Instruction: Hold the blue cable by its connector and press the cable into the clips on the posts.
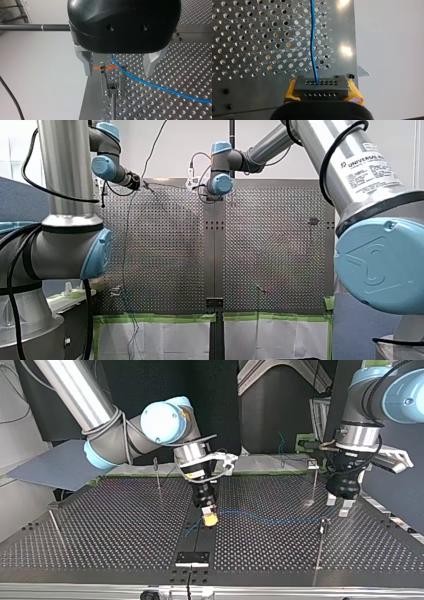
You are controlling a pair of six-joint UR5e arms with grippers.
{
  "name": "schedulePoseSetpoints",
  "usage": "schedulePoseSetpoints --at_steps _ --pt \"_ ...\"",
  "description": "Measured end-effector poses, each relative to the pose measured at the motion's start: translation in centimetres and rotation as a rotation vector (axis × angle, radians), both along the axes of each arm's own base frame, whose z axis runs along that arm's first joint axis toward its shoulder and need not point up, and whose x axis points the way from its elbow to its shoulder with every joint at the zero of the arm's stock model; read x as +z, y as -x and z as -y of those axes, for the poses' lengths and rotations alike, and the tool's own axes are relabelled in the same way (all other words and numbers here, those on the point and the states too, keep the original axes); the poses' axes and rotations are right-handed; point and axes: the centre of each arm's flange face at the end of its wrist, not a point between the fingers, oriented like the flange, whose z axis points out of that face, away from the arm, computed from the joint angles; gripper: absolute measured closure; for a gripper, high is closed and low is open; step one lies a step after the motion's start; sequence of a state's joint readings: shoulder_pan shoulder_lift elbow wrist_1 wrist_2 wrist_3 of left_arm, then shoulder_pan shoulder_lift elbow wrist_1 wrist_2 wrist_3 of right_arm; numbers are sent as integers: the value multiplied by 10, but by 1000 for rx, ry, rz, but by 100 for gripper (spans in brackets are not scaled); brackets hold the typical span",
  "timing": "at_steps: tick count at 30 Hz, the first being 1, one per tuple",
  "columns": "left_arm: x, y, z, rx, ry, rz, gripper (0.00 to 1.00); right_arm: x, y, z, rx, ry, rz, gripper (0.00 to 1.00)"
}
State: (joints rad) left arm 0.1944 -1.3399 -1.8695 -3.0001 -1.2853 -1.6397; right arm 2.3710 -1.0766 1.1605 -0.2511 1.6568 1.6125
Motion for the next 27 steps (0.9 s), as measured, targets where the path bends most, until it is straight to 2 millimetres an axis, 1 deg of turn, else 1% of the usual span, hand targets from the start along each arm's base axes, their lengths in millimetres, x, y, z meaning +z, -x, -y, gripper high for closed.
schedulePoseSetpoints --at_steps 7,11,15,22,27 --pt "-1 3 5 -13 10 -15 0 -1 -1 -3 3 -3 -7 100" --pt "1 10 13 -40 39 -34 0 -2 -2 -8 8 -14 -26 100" --pt "7 20 18 -52 70 -42 0 -4 -2 -15 16 -31 -53 100" --pt "24 38 22 -53 121 -18 0 3 2 -39 26 -51 -94 100" --pt "25 47 29 -56 162 -11 0 9 9 -55 32 -53 -99 100"
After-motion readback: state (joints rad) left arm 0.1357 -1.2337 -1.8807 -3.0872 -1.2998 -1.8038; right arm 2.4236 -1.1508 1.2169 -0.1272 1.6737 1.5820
